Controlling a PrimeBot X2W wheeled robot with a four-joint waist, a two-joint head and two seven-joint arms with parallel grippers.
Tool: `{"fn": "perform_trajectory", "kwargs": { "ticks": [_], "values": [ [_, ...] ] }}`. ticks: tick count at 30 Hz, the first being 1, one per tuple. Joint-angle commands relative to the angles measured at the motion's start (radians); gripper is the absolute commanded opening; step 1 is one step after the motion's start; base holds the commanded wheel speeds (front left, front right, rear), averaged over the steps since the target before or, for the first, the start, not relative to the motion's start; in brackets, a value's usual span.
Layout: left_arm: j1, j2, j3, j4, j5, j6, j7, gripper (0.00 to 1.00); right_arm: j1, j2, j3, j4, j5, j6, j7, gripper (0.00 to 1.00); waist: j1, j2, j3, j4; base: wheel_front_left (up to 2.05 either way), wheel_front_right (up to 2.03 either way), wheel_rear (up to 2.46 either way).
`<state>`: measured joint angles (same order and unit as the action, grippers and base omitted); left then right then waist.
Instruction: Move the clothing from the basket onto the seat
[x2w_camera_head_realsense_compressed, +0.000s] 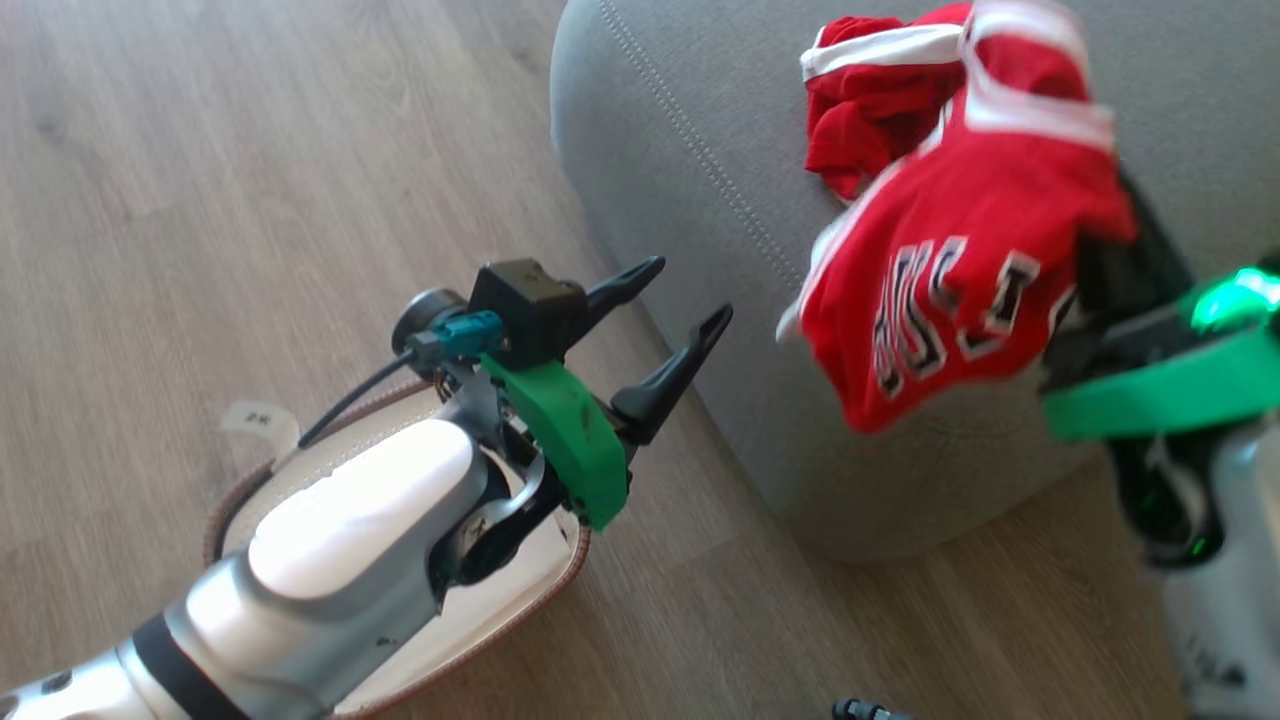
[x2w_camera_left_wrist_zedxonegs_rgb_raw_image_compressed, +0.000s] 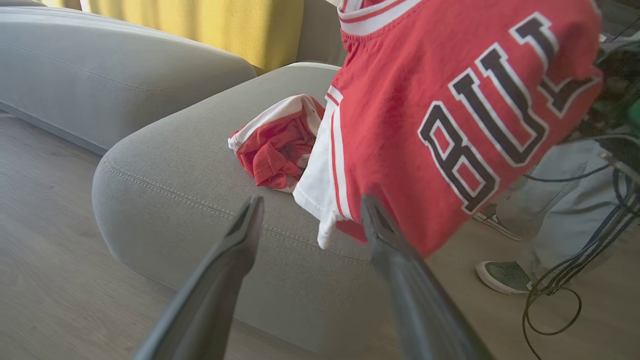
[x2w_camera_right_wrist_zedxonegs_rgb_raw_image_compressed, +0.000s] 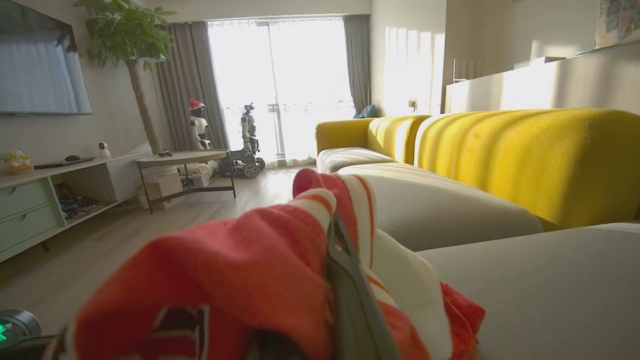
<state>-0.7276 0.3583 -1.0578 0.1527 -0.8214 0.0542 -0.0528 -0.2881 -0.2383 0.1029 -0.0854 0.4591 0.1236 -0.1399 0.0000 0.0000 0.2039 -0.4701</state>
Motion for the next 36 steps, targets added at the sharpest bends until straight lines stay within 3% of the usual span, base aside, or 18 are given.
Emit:
{"fn": "perform_trajectory", "kwargs": {
  "ticks": [1, 6, 19, 26, 30, 36],
  "values": [
    [-0.068, 0.022, 0.038, -0.035, 0.010, 0.003, 0.001, 1.00, -0.067, -0.032, 0.011, -0.024, 0.007, 0.007, 0.008, 0.00, 0.0000, 0.0000, 0.012, 0.012, 0.00, 0.00, 0.00],
    [-0.083, 0.022, 0.034, -0.042, 0.013, 0.000, 0.012, 1.00, -0.184, -0.126, -0.037, 0.069, 0.033, 0.007, 0.021, 0.00, 0.0000, 0.0000, 0.047, 0.053, 0.00, 0.00, 0.00],
    [-0.158, 0.047, 0.036, -0.090, 0.037, -0.002, 0.053, 1.00, -0.377, -0.328, -0.291, 0.239, 0.033, 0.007, 0.077, 0.00, 0.0000, 0.0000, 0.196, 0.159, 0.00, 0.00, 0.00],
    [-0.202, 0.052, 0.033, -0.120, 0.052, -0.003, 0.083, 1.00, -0.522, -0.419, -0.400, 0.410, -0.075, 0.007, 0.067, 0.00, 0.0000, 0.0000, 0.292, 0.206, 0.00, 0.00, 0.00],
    [-0.224, 0.054, 0.035, -0.128, 0.058, -0.004, 0.089, 1.00, -0.584, -0.441, -0.382, 0.505, -0.143, 0.007, 0.070, 0.00, 0.0000, 0.0000, 0.334, 0.234, 0.00, 0.00, 0.00],
    [-0.244, 0.057, 0.040, -0.135, 0.063, -0.003, 0.091, 1.00, -0.644, -0.409, -0.315, 0.637, -0.170, 0.007, 0.063, 0.00, 0.0000, 0.0000, 0.373, 0.258, 0.00, 0.00, 0.00]
  ]
}}
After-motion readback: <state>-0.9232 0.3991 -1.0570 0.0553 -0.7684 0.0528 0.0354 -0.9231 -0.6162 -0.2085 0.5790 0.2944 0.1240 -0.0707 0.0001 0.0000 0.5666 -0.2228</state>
